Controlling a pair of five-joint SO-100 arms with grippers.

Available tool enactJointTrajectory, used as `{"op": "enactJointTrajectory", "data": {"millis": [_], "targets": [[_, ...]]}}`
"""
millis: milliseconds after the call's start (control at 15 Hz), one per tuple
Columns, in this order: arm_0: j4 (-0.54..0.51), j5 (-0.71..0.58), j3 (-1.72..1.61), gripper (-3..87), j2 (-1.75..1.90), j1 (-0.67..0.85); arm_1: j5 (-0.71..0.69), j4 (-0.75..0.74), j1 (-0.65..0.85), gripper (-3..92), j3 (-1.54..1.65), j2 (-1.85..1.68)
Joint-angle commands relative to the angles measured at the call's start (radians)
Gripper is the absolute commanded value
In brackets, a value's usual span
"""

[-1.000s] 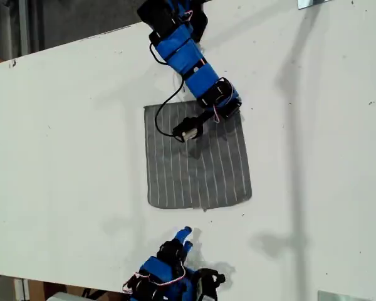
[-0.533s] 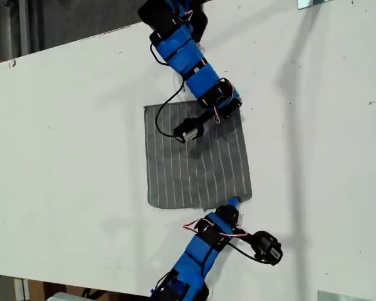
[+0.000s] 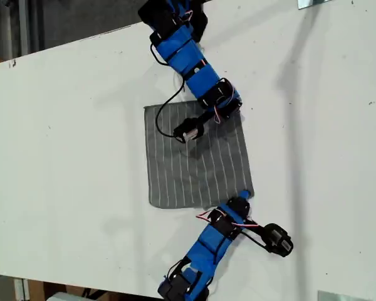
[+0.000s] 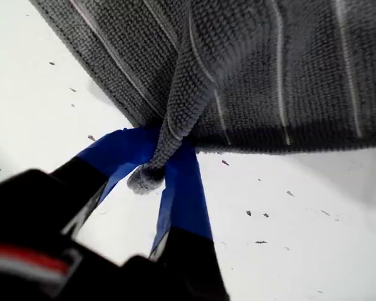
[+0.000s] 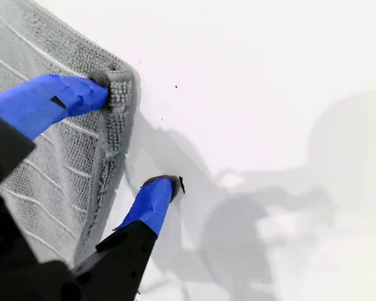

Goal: Grasp corners of a square towel and fold twice.

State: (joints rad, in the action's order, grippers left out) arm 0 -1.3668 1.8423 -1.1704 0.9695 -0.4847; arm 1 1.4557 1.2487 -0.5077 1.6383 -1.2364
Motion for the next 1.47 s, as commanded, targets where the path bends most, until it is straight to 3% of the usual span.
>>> {"op": "enactJointTrajectory", "data": {"millis": [0,400,800,867,933,1133,1400], "targets": [[0.003,-0.018,0.100,28.2,0.000,0.029,0.003,0.011,-0.018,-0.1,-0.028,0.002],[-0.094,-0.055,0.242,26.7,-0.012,0.072,0.003,0.012,-0.018,-0.1,-0.028,0.002],[-0.072,0.005,0.233,27.0,-0.081,0.040,0.005,0.014,-0.021,-0.1,-0.031,0.006],[-0.058,-0.002,0.233,24.0,-0.092,0.035,0.005,0.014,-0.023,-0.1,-0.032,0.006],[-0.040,0.011,0.235,-0.2,-0.107,0.032,0.005,0.015,-0.023,-0.1,-0.037,0.006],[0.011,0.008,0.242,-0.4,-0.123,0.018,0.005,0.049,-0.026,-0.1,-0.087,0.006],[0.008,-0.104,0.270,-0.4,-0.046,0.015,-0.005,0.170,-0.028,-0.1,-0.249,-0.003]]}}
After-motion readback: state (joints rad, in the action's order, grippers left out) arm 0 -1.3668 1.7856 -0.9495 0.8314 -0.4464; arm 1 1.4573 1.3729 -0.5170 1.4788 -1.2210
